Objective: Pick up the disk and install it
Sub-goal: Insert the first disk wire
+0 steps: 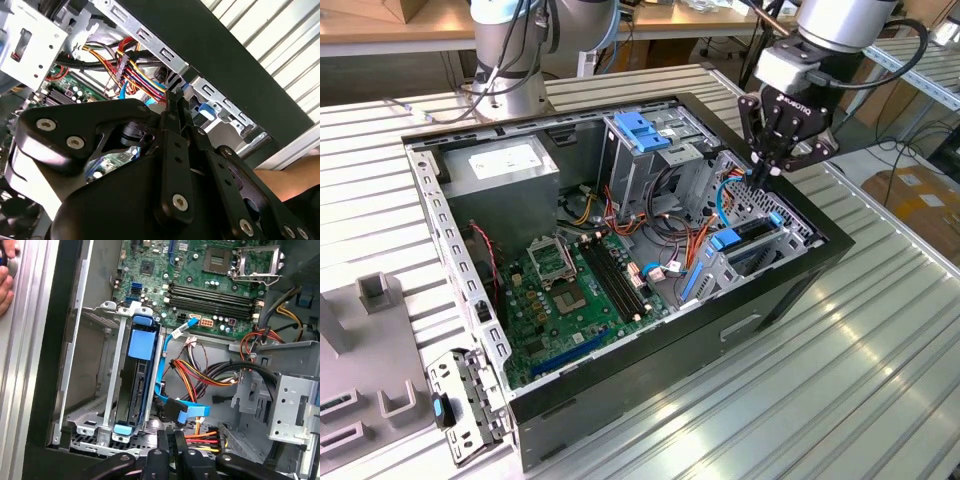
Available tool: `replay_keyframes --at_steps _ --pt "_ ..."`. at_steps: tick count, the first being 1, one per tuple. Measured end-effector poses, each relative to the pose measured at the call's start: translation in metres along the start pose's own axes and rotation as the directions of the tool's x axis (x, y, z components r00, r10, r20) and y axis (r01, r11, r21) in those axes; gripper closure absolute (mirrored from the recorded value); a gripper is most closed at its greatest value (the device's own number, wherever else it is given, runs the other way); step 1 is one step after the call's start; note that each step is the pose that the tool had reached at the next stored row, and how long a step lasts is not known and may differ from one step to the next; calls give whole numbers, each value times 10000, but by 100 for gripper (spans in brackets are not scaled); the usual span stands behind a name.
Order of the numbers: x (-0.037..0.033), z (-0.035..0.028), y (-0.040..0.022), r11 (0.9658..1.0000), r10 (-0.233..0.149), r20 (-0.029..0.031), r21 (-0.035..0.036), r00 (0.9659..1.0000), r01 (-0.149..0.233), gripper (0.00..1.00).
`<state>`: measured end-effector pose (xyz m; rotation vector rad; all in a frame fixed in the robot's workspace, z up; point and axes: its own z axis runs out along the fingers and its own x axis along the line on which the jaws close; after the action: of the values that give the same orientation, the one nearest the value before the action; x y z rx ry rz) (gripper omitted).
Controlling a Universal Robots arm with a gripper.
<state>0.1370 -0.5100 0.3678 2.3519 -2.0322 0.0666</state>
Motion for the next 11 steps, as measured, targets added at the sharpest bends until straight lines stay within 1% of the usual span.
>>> replay_keyframes --at_steps 1,3,6,7,9,11 --pt "0 1 0 9997 248 -1 -14 9997 -248 84" --pt "0 4 0 9981 609 -3 -33 9981 -609 84" --pt "0 7 0 9947 1028 -6 -55 9947 -1028 84" --pt "0 8 0 9929 1185 -8 -63 9930 -1185 84" --pt "2 11 6 9918 1276 -7 -69 9918 -1276 84" --pt "18 13 10 9916 1289 -9 -69 9917 -1289 84"
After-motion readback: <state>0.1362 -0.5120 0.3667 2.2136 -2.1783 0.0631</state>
